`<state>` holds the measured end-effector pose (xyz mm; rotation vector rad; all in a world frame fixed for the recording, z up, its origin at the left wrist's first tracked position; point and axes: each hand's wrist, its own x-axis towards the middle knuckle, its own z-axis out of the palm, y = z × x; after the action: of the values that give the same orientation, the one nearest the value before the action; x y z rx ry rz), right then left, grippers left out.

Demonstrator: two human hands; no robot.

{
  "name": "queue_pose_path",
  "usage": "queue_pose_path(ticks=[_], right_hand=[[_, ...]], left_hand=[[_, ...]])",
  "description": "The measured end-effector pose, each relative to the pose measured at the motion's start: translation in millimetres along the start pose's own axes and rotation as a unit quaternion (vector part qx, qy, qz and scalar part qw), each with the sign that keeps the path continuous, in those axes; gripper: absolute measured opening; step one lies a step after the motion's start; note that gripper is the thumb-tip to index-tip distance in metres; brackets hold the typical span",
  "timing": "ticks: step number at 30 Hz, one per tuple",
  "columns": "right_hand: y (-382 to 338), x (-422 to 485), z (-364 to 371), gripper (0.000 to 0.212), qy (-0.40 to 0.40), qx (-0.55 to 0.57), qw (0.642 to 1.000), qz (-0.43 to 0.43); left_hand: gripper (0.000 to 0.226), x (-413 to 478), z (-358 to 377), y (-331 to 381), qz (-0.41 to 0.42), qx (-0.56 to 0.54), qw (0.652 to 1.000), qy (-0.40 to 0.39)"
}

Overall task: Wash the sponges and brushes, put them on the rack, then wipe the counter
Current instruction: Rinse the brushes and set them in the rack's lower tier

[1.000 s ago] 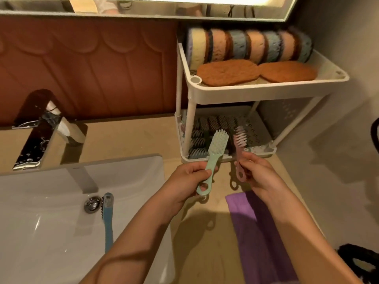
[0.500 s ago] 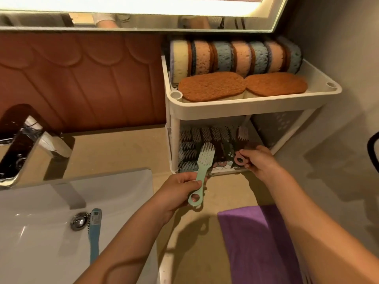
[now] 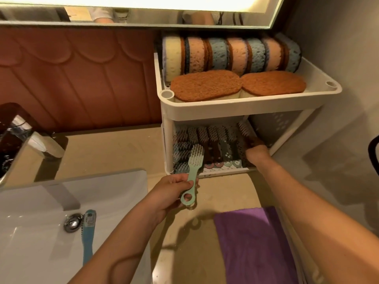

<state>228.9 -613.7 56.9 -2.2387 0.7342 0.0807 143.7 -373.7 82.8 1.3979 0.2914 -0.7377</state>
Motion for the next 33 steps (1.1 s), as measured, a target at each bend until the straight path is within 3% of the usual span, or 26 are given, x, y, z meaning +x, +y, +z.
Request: queue_pose_path(ticks=[5, 10, 13, 17, 19, 22, 25, 27, 30, 32, 33], right_hand=[[5, 12, 9, 0.044, 0.006, -0.110, 0.994, -0.026], [6, 20, 18, 0.043, -0.040, -0.228, 0.973, -0.010], [7, 17, 22, 0.039, -0.020, -0.248, 0.968, -0.029], [10, -5, 22, 0.027, 0.055, -0.089, 0.991, -0.082], [-1, -35, 19, 0.019, -0.041, 0.039, 0.995, -0.083], [-19, -85, 20, 0.017, -0.221, 0.195, 0.954, -0.049], [-22, -99, 32, 0.015, -0.197, 0.275, 0.939, -0.062], [-26, -94, 38, 0.015, -0.146, 0.274, 0.948, -0.068], [-32, -78, 36, 0.013, -0.106, 0.260, 0.959, -0.043], [-32, -60, 26, 0.026, -0.082, 0.179, 0.979, -0.050], [-30, -49, 21, 0.031, -0.063, 0.087, 0.991, -0.076]], left_hand=[[0.021, 5, 7, -1, 0.001, -0.015, 1.000, -0.014], [0.021, 9, 8, -1, -0.005, -0.023, 1.000, -0.011], [0.019, 11, 7, -1, 0.000, -0.020, 1.000, -0.013], [0.019, 13, 8, -1, 0.001, -0.025, 1.000, -0.009], [0.018, 16, 10, -3, 0.021, -0.020, 1.000, -0.003], [0.014, 19, 19, -5, 0.089, -0.007, 0.996, 0.018], [0.016, 23, 29, -7, 0.163, 0.068, 0.983, 0.053], [0.030, 29, 32, -9, 0.179, 0.132, 0.971, 0.084], [0.019, 32, 26, -11, 0.169, 0.189, 0.961, 0.109], [0.012, 27, 17, -13, 0.160, 0.207, 0.957, 0.126], [0.010, 24, 11, -14, 0.156, 0.216, 0.954, 0.138]])
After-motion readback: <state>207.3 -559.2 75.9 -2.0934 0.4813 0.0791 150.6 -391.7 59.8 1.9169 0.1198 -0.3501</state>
